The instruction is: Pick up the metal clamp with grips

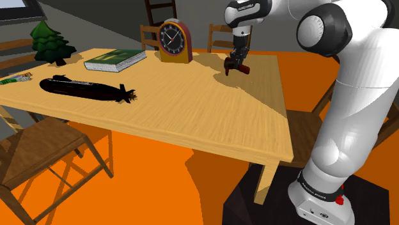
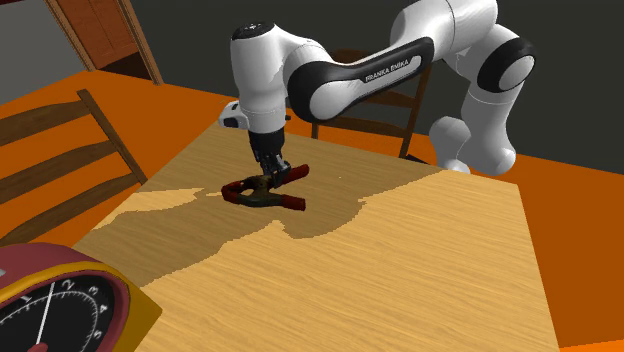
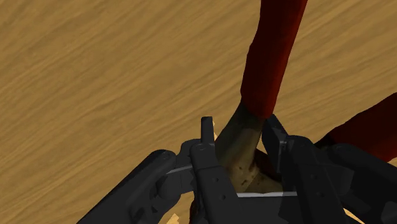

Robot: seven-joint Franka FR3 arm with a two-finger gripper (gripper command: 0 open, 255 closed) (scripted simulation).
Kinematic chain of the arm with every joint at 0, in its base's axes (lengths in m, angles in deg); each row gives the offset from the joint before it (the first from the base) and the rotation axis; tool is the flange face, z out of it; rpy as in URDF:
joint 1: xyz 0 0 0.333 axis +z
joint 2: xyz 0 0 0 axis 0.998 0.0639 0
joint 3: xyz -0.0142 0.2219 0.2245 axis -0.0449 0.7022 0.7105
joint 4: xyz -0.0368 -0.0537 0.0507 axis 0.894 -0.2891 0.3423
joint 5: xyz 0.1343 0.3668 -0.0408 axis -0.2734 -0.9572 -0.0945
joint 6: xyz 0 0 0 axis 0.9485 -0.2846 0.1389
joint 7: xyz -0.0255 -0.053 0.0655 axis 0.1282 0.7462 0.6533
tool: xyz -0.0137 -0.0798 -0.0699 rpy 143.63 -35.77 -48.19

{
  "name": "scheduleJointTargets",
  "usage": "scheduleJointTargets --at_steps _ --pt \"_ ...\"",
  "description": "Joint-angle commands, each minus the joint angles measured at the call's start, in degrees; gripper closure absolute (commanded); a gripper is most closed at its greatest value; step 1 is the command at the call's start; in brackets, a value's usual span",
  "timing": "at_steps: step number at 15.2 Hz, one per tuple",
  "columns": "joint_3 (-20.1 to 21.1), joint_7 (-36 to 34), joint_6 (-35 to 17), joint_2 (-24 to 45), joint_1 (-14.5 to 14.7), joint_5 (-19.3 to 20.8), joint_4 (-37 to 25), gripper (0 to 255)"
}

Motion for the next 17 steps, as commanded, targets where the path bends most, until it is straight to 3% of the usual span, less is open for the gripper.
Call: scheduleJointTargets --at_steps 1,17 --pt "0.0 0.0 0.0 0.1 0.0 0.0 0.0 255" --pt "-0.2 0.2 11.6 1.9 -0.8 -0.6 -13.3 255"
